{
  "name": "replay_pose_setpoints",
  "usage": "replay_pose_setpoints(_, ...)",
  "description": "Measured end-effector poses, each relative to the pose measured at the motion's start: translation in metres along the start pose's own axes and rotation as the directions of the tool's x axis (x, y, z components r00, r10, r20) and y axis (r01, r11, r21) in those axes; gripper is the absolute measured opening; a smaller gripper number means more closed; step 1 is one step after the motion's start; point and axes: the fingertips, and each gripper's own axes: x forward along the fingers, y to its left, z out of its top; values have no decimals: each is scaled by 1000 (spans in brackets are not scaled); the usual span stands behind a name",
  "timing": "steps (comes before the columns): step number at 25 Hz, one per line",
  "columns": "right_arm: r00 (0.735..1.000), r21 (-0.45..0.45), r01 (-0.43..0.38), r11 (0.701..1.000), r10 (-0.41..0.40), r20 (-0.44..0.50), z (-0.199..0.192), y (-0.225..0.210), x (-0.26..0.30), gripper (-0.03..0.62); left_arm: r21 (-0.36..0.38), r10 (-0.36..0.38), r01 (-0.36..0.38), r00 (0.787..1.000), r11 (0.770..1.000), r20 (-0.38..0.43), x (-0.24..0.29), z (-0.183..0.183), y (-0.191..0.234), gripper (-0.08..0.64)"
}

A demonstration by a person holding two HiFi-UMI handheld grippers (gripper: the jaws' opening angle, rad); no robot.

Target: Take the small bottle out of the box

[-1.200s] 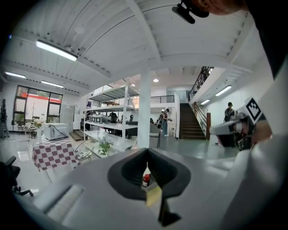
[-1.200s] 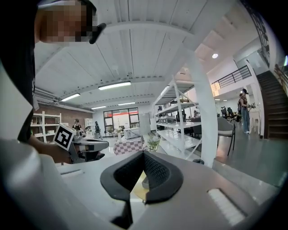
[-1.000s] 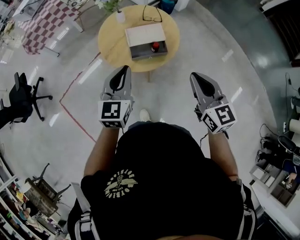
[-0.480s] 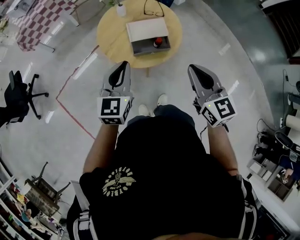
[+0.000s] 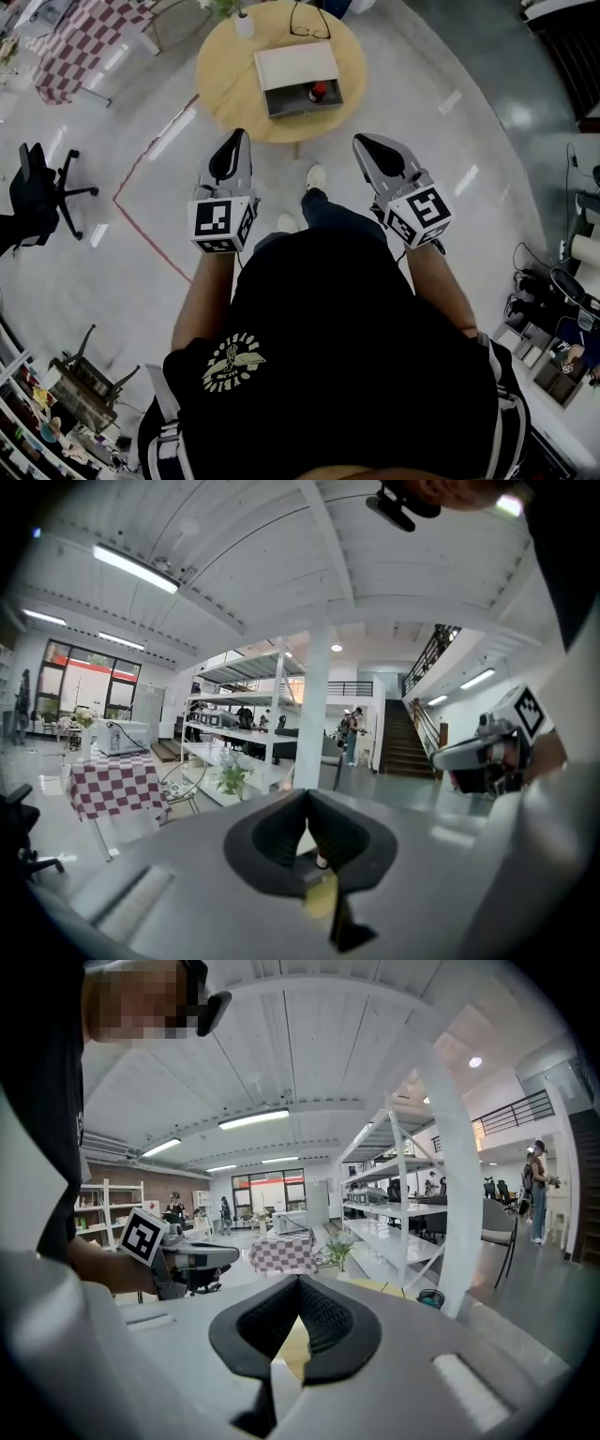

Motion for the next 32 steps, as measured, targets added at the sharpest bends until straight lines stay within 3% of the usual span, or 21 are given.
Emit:
replay_pose_setpoints(9,999,-11,-41,999,41,-10,2,-38,30,8,5,33,-33,999,999,-31,34,-1,0,0)
replay_pose_setpoints(18,994,-59,-72,996,67,-91,-13,-75,59,8,-21,30,-32,996,999,-87,84,-10,-11,0)
replay_pose_setpoints(23,987,-25,-75,997,71,-141,-34,-114,76,8,-12,22,-24,991,1000,-136,115,-21,-21,0)
replay_pose_setpoints(32,980,-14,-70,997,66,-189,-50,-138,108,8,-12,20,-23,986,1000,-168,158,-34,-13,0)
